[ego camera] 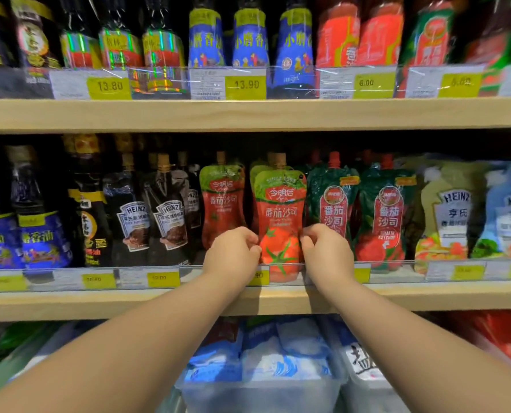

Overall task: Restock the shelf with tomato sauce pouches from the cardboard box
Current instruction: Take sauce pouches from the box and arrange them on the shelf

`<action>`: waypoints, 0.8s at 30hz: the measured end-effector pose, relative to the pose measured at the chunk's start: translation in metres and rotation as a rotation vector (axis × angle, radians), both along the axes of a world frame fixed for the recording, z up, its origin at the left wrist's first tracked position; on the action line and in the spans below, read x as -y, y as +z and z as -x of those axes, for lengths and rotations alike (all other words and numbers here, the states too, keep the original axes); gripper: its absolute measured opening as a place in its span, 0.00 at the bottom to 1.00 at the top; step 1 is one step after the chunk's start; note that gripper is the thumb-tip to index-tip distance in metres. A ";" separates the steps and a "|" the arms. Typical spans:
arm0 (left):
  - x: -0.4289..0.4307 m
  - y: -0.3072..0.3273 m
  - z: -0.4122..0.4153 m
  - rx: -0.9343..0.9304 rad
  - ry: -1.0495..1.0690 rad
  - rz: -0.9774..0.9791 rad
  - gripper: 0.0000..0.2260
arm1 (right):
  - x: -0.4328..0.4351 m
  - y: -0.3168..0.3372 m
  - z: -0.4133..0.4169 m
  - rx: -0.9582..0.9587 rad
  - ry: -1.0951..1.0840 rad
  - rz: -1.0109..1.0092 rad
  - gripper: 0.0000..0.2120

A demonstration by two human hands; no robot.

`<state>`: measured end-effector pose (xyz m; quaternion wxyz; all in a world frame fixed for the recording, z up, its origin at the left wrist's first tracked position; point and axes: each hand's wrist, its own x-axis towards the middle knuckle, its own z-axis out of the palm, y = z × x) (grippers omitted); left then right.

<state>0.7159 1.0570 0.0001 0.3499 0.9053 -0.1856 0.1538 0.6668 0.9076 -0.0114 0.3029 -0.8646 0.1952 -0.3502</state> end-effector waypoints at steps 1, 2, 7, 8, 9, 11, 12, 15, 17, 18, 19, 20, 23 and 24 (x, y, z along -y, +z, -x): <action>0.001 0.000 0.000 0.009 0.009 -0.008 0.10 | 0.001 -0.002 0.000 0.011 -0.004 0.003 0.12; 0.002 -0.001 0.001 0.021 0.019 -0.010 0.11 | 0.002 -0.003 0.000 0.021 -0.010 0.011 0.12; 0.001 -0.003 0.001 0.044 0.036 -0.040 0.15 | 0.001 -0.008 -0.001 0.022 -0.026 0.034 0.10; 0.000 -0.003 0.001 0.030 0.035 -0.042 0.16 | 0.000 -0.008 -0.002 0.009 -0.023 0.037 0.10; -0.001 -0.002 0.002 0.017 0.030 -0.044 0.17 | -0.001 -0.007 -0.002 -0.005 -0.018 0.040 0.11; -0.004 0.000 0.006 0.000 0.004 -0.044 0.19 | -0.002 -0.006 0.001 -0.016 -0.008 0.052 0.13; -0.007 0.001 0.009 0.007 -0.009 -0.025 0.19 | -0.002 -0.005 0.004 0.006 -0.005 0.054 0.14; -0.025 -0.005 0.031 0.067 -0.029 0.247 0.16 | -0.012 -0.005 0.019 0.194 0.015 0.042 0.14; -0.045 -0.018 0.055 0.079 -0.045 0.442 0.14 | -0.033 -0.012 0.032 0.284 0.108 0.085 0.11; -0.055 -0.029 0.066 0.069 -0.040 0.492 0.14 | -0.047 -0.018 0.038 0.276 0.192 0.100 0.10; -0.068 -0.043 0.076 0.044 -0.018 0.517 0.13 | -0.064 -0.028 0.043 0.241 0.290 0.109 0.10; -0.081 -0.058 0.083 0.001 0.011 0.524 0.13 | -0.083 -0.038 0.048 0.198 0.377 0.120 0.09; -0.126 -0.103 0.098 -0.181 0.119 0.476 0.13 | -0.136 -0.075 0.059 0.098 0.546 0.084 0.10; -0.145 -0.117 0.101 -0.237 0.158 0.443 0.13 | -0.155 -0.088 0.061 0.057 0.591 0.058 0.10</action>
